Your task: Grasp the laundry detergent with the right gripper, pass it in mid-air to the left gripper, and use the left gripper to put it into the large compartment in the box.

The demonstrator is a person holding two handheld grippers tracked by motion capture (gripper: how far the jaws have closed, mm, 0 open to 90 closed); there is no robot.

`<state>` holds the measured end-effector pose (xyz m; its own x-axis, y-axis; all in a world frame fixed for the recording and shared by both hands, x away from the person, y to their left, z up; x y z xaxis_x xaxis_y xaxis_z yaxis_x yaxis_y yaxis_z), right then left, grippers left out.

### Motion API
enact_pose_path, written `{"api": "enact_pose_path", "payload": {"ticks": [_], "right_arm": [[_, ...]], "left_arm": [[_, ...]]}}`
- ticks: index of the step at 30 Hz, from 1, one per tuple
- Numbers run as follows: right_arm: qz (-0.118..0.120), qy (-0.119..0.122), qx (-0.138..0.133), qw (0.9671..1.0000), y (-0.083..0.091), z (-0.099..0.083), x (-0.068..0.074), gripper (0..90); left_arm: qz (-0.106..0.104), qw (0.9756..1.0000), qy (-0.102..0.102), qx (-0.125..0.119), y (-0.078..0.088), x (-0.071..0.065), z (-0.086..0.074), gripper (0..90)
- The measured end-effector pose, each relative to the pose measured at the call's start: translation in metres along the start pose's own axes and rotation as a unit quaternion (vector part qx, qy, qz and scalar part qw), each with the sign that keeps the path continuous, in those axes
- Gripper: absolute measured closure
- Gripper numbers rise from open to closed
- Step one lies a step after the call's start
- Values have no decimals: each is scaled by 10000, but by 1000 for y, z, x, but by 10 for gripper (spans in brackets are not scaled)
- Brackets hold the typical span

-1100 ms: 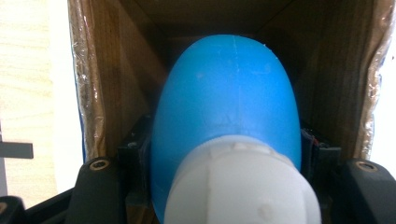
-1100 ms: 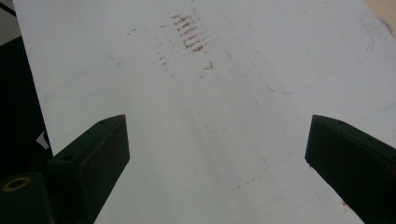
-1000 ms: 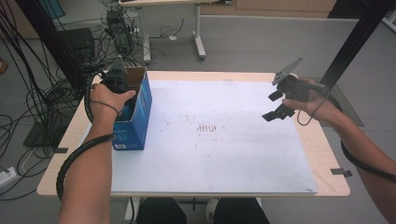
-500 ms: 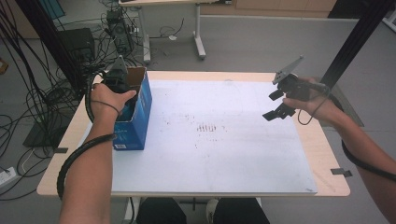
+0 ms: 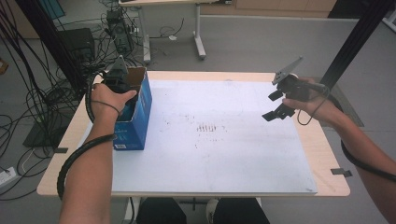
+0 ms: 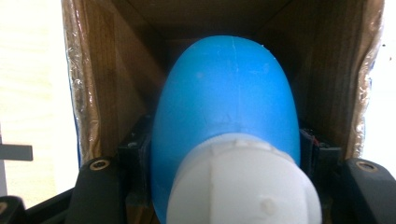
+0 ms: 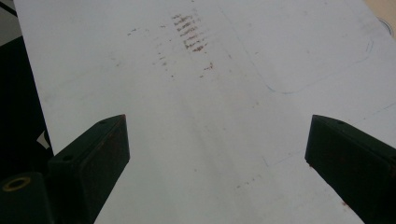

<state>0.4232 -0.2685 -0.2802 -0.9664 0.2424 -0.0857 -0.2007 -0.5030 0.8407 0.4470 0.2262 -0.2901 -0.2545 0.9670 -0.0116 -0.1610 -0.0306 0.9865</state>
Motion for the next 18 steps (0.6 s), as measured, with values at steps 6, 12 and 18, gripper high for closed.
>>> {"api": "enact_pose_path", "payload": {"ticks": [6,12,18], "right_arm": [[-17,-4,-32,10000,1,0,0,64],[-17,-16,-33,10000,1,-3,-1,64],[-27,-25,-46,10000,2,-3,-1,64]], "left_arm": [[7,10000,12,-6,0,0,0,366],[19,10000,-14,-5,0,-1,0,366],[27,10000,-12,-4,1,-1,0,366]]}}
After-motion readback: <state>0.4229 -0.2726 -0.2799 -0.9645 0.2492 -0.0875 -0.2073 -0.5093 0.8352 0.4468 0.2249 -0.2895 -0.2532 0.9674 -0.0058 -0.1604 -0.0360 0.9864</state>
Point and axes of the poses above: each handheld gripper's, and its own axes: y roughly backward along the jaws, z roughly out of its top, x roughly to its left, the point moved 1 cm from there along -y, roughly forward along the jaws, and after that the axes turned 12 degrees about y, right-handed, at the moved point
